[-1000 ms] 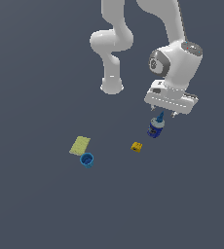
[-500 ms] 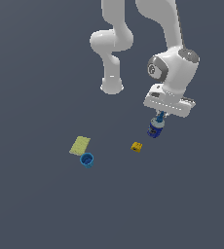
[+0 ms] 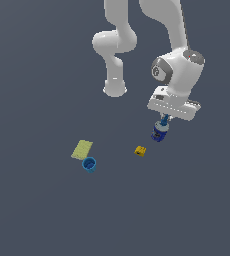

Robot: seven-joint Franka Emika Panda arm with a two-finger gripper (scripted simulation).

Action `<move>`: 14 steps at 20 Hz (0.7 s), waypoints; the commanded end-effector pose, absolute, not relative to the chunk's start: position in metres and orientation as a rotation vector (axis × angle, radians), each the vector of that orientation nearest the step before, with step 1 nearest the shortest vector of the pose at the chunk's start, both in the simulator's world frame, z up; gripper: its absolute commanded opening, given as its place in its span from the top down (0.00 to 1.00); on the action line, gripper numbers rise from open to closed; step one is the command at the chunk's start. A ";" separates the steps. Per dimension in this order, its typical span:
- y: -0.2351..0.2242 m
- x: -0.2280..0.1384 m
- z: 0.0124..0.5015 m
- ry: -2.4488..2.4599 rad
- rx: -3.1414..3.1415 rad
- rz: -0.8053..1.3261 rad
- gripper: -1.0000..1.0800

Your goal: Pick up a designated object from a clutter of objects.

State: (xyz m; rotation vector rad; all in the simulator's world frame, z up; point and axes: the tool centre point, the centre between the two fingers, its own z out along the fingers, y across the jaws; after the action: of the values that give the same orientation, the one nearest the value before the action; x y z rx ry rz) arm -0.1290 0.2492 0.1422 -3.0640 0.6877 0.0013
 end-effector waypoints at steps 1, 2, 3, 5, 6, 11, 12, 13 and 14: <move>0.249 -0.129 0.144 0.688 -3.064 0.001 1.00; 0.248 -0.129 0.145 0.688 -3.064 0.001 1.00; 0.247 -0.129 0.147 0.688 -3.064 0.001 1.00; 0.245 -0.130 0.152 0.688 -3.064 0.001 1.00; 0.244 -0.130 0.155 0.688 -3.064 0.001 1.00; 0.234 -0.131 0.178 0.687 -3.062 0.003 1.00; 0.232 -0.132 0.183 0.686 -3.062 0.003 1.00; 0.229 -0.132 0.190 0.686 -3.062 0.004 1.00; 0.227 -0.133 0.196 0.686 -3.061 0.004 1.00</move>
State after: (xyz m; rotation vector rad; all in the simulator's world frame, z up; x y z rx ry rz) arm -0.1320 0.2303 0.1866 -3.0626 0.6864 0.0038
